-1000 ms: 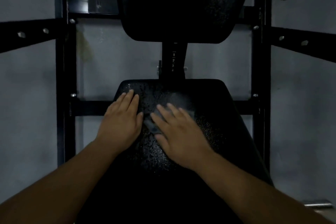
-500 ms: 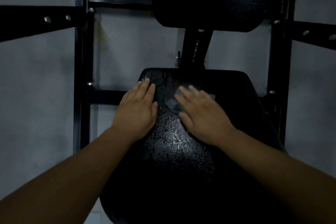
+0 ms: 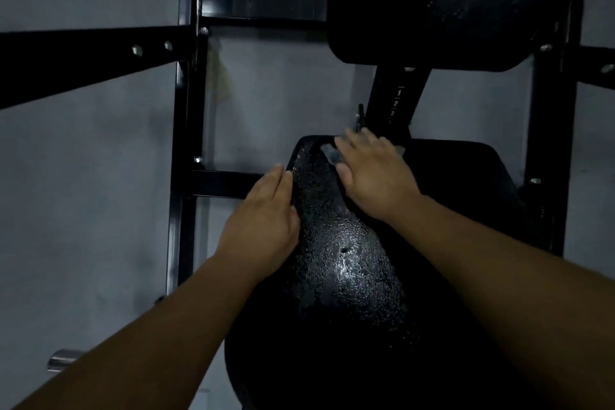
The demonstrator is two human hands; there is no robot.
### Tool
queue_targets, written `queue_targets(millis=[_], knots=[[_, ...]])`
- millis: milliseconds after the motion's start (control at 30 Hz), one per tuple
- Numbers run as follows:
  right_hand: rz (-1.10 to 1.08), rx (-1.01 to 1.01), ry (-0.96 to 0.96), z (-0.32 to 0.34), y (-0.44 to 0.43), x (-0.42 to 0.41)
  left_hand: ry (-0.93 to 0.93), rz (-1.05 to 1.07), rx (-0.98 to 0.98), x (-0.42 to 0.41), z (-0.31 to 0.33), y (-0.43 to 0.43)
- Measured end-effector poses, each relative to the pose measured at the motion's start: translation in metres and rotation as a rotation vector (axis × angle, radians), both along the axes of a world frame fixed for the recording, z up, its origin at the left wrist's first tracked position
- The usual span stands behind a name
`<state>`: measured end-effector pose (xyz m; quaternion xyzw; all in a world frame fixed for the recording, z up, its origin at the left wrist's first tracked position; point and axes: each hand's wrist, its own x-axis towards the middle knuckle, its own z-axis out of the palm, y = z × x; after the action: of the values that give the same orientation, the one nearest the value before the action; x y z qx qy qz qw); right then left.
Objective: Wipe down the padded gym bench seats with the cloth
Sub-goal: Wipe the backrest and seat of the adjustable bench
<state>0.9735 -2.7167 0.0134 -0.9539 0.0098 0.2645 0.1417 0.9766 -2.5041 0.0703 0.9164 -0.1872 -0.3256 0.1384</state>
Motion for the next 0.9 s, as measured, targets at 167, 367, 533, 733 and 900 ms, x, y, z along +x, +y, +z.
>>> queue_targets(millis=[167,367,533,733,900], knots=[[0.068,0.111,-0.035,0.009,0.084,0.011,-0.004,0.02,0.0,-0.006,0.004,0.011],[0.205,0.12,-0.008,0.029,0.017,-0.033,0.045,0.053,0.033,-0.021,0.02,0.022],[0.053,0.062,-0.026,0.04,0.096,-0.038,0.05,0.081,0.034,-0.034,0.028,0.033],[0.174,0.134,-0.017,0.082,0.065,-0.132,0.041,0.008,0.053,-0.048,0.04,0.05],[-0.13,-0.021,-0.038,0.08,0.1,-0.115,0.008,-0.001,0.028,-0.059,0.048,0.044]])
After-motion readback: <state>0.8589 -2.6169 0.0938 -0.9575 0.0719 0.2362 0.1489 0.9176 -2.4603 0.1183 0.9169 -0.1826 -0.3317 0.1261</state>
